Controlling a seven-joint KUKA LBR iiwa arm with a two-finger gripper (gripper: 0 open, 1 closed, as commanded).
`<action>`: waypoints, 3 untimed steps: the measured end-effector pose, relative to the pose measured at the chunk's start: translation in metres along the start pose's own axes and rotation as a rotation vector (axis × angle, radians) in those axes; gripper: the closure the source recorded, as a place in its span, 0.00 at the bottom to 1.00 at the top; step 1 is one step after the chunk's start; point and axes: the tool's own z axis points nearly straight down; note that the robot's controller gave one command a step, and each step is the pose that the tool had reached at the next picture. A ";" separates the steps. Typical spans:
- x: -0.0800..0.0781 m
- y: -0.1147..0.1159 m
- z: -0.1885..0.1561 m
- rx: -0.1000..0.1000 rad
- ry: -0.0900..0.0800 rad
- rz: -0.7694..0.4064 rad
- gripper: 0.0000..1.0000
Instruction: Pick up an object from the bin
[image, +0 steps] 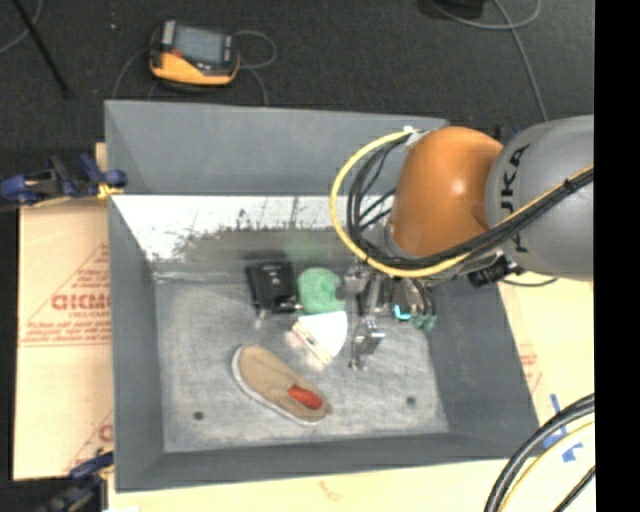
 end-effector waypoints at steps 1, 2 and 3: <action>-0.002 0.000 -0.004 0.000 -0.008 0.000 0.00; -0.024 -0.001 0.084 -0.001 -0.034 -0.036 1.00; -0.024 -0.001 0.084 -0.002 -0.034 -0.035 1.00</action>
Offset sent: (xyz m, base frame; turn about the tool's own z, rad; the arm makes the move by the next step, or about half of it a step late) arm 0.0098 -0.0006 -0.1098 -0.0366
